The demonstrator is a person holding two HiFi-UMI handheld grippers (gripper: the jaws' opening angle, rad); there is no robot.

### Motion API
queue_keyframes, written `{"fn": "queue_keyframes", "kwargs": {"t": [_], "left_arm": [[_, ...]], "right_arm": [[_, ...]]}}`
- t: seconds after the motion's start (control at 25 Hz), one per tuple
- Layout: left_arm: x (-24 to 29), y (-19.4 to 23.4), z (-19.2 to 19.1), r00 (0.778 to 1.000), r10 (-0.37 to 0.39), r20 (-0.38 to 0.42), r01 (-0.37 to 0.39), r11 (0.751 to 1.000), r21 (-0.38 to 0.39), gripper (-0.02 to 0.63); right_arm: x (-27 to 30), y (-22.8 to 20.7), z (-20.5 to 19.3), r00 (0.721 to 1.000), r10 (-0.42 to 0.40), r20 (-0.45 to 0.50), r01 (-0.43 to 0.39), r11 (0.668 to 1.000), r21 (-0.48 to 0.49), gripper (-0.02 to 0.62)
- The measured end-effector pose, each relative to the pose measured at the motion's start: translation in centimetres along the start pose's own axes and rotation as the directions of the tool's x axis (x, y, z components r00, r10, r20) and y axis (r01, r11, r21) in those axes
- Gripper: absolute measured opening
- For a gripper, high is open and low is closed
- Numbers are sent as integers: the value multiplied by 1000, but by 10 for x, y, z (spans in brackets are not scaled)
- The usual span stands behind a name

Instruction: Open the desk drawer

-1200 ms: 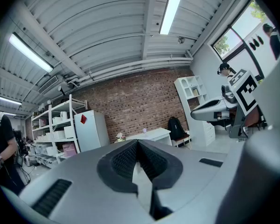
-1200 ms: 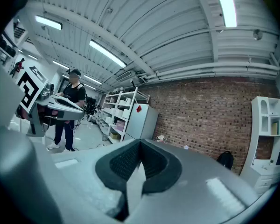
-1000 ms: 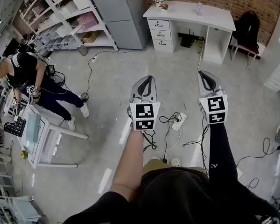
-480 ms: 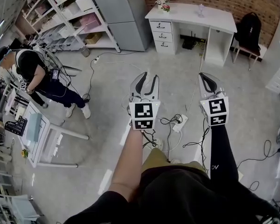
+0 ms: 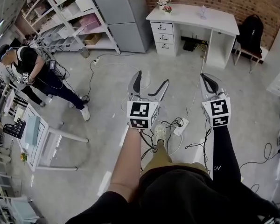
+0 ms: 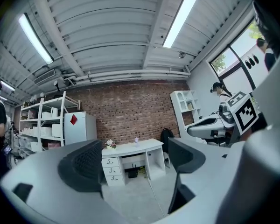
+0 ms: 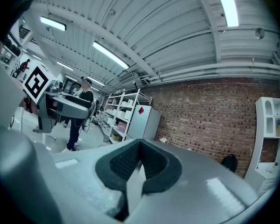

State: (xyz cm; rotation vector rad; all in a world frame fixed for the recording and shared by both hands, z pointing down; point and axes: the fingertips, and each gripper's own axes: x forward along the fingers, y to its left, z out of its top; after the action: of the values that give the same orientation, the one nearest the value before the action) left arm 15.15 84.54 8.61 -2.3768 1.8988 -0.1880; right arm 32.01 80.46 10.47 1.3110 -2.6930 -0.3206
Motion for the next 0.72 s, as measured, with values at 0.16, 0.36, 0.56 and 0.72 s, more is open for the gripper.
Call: {"fn": "queue_keyframes", "kwargs": {"t": [0.16,0.36,0.56,0.72], "left_arm": [[23,13,-4,1000,-11,11,11,1000,-6,430],[60,48,-13,999,-38,23,39,999,-33,430],[113,94,-17,997,-65,36,67,997,-46,430],[160,137,-14,995,-89,51,92,994,-62,430]], "right_arm": [[25,-13,-5,1000,-20,-2,20,1000,-1,0],[76,-18,-6,999,-30,9,30,1000,4,0],[144,-26,-8,999,-47,-1,47,999,6,0],[202,-33,-3,998,-59,-11,59,998,-1,0]]}}
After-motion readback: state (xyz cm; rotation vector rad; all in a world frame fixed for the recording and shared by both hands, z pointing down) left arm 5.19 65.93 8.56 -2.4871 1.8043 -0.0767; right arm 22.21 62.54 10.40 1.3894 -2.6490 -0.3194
